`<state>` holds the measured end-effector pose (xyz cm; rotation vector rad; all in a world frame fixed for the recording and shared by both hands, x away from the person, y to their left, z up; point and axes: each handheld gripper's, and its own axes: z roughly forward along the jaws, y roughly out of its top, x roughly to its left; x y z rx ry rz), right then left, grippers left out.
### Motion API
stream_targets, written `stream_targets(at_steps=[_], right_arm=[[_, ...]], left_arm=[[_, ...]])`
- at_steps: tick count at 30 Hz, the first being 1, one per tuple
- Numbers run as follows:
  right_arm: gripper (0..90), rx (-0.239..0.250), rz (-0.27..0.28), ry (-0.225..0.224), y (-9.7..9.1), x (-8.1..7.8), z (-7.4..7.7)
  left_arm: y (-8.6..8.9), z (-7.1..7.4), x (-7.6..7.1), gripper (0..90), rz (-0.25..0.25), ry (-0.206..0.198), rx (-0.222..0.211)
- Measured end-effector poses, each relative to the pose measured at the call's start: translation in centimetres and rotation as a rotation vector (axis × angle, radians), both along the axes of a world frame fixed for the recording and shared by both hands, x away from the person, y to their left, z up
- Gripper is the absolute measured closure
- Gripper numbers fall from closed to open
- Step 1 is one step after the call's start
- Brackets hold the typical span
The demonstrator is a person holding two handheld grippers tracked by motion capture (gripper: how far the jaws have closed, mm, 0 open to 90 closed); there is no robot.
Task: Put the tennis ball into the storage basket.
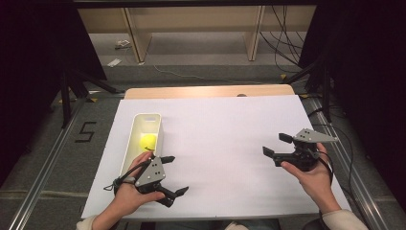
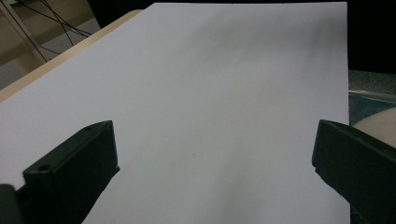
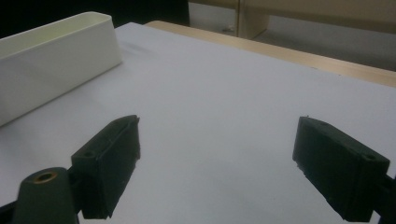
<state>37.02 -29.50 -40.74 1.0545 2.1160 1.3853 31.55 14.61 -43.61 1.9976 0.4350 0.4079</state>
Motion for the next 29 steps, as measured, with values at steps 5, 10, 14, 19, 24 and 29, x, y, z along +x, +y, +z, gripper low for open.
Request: stream_targets(at_steps=[5, 10, 14, 19, 24, 29], right_arm=[[15.5, 0.001, -0.001, 0.008, -0.4, -0.3, -0.3], [15.5, 0.000, 0.003, 0.011, -0.5, -0.6, -0.5], [15.5, 0.000, 0.011, 0.016, -0.3, -0.7, -0.8], [15.5, -0.001, 0.021, 0.010, -0.1, -0.6, -0.9], [15.5, 0.002, 0.025, 0.017, 0.0, -0.4, -1.2], [15.5, 0.003, 0.030, 0.025, 0.2, -0.2, -1.4]], left_arm=[[0.0, 0.0, 0.0, 0.0, 0.001, -0.001, 0.000], [0.0, 0.0, 0.0, 0.0, 0.001, 0.001, -0.001], [0.0, 0.0, 0.0, 0.0, 0.001, -0.001, -0.001], [0.0, 0.1, 0.0, 0.0, -0.004, -0.002, -0.004], [0.0, 0.1, 0.1, 0.0, -0.001, 0.001, -0.003], [0.0, 0.1, 0.1, 0.0, -0.001, 0.001, -0.003]])
